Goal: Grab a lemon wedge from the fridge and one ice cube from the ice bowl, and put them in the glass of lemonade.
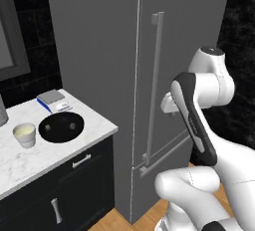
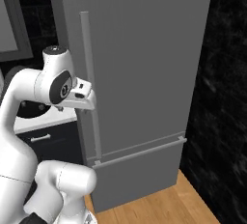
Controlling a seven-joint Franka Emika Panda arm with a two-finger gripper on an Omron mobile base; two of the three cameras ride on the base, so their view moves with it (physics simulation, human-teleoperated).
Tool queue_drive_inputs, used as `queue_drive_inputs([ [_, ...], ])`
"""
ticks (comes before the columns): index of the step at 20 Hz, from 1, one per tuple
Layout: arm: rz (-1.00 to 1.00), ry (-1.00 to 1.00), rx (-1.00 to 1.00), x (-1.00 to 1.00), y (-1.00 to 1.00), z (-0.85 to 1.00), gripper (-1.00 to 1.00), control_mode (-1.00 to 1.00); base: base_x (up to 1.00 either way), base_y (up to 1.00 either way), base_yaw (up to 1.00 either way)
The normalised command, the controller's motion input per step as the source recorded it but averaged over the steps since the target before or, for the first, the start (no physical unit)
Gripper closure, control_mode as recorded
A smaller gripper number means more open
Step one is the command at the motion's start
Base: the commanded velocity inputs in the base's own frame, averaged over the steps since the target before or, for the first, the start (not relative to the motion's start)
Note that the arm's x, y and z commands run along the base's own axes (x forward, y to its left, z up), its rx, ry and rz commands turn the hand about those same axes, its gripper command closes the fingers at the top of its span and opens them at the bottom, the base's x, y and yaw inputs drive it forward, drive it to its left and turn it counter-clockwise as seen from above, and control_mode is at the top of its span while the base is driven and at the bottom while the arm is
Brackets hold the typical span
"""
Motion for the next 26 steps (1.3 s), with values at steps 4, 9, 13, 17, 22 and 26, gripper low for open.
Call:
queue_drive_inputs([
  [4,0.04,-0.31,-0.07,0.00,0.00,0.63,-1.00,-1.00,0.00,0.00,0.00],
  [9,0.00,0.16,-0.15,0.28,-0.09,0.55,-1.00,-1.00,0.00,0.00,0.00],
  [13,-0.03,0.07,0.11,0.97,-0.53,0.01,-1.00,-1.00,0.00,0.00,0.00],
  [17,-0.01,-0.06,0.22,0.77,-0.10,0.00,-1.00,-1.00,0.00,0.00,0.00],
  [22,0.07,-0.13,0.10,0.27,0.43,0.03,-1.00,-1.00,0.00,0.00,0.00],
  [26,0.00,-0.03,0.00,0.80,0.36,0.00,-1.00,-1.00,0.00,0.00,0.00],
])
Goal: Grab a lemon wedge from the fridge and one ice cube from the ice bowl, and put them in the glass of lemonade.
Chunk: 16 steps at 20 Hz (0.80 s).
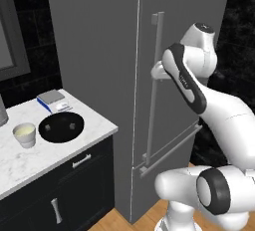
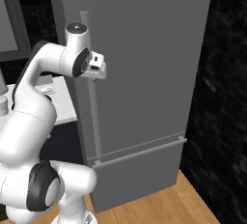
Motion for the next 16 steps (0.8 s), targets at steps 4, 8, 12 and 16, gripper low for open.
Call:
queue_drive_inputs([
  [4,0.00,0.00,0.00,0.95,0.07,-0.03,-1.00,-1.00,0.00,0.00,0.00],
  [8,0.04,-0.02,0.02,0.91,0.00,-0.26,-1.00,-1.00,0.00,0.00,0.00],
  [12,0.13,-0.07,0.02,0.30,0.00,-0.32,-1.00,-1.00,0.00,0.00,0.00],
  [16,0.10,-0.13,0.00,0.00,0.00,-0.31,-1.00,-1.00,0.00,0.00,0.00],
])
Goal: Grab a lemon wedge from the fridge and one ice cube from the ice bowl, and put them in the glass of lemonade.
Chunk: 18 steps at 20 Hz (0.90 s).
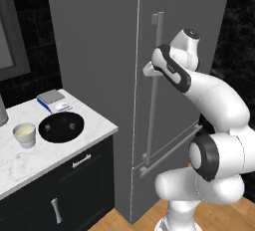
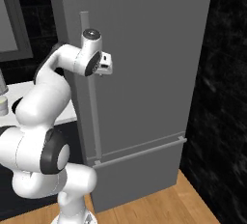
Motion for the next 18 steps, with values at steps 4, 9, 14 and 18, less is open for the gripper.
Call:
queue_drive_inputs([
  [4,0.09,-0.20,0.00,0.00,0.00,-0.31,-1.00,-1.00,0.00,0.00,0.00],
  [9,0.06,-0.19,0.00,0.13,0.00,-0.13,-1.00,-1.00,0.00,0.00,0.00],
  [14,0.07,-0.06,0.00,0.30,0.00,0.00,-1.00,-1.00,0.00,0.00,0.00],
  [18,0.07,-0.05,0.00,0.34,0.06,-0.04,-1.00,-1.00,0.00,0.00,0.00],
])
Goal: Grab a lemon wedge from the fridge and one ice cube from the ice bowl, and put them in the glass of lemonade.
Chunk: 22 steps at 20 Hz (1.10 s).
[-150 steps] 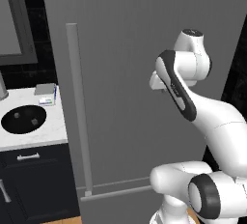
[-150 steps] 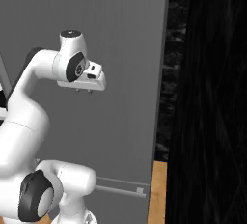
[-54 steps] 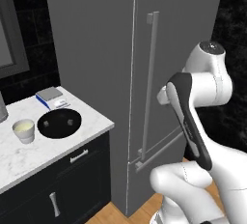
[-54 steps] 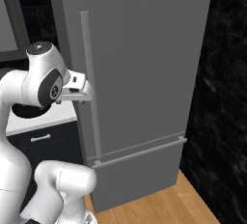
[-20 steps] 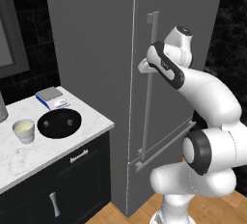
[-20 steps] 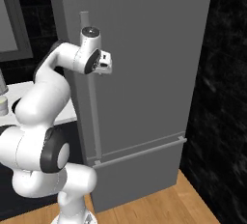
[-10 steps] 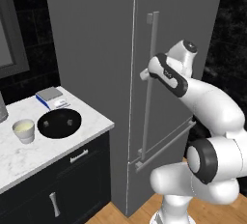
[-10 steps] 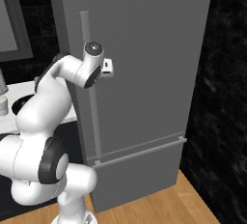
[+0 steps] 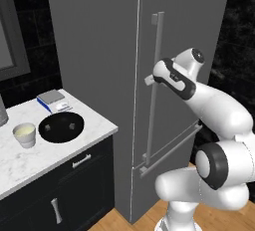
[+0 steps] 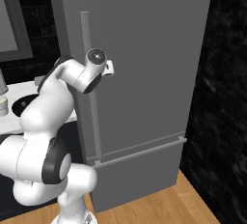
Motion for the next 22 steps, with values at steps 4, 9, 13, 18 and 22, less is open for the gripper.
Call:
queue_drive_inputs([
  [4,0.07,0.00,0.00,0.19,0.07,-0.08,-1.00,-1.00,0.00,0.00,0.00],
  [9,0.03,0.00,0.00,0.11,0.17,-0.01,1.00,-1.00,0.00,0.00,0.00],
  [13,-0.02,0.00,0.00,0.00,0.08,0.00,1.00,-1.00,0.00,0.00,0.00],
  [18,-0.14,-0.03,0.00,-0.20,-0.27,0.14,1.00,-1.00,0.00,0.00,0.00],
  [22,-0.18,-0.10,0.02,-0.49,-0.76,0.14,1.00,-1.00,0.00,0.00,0.00],
])
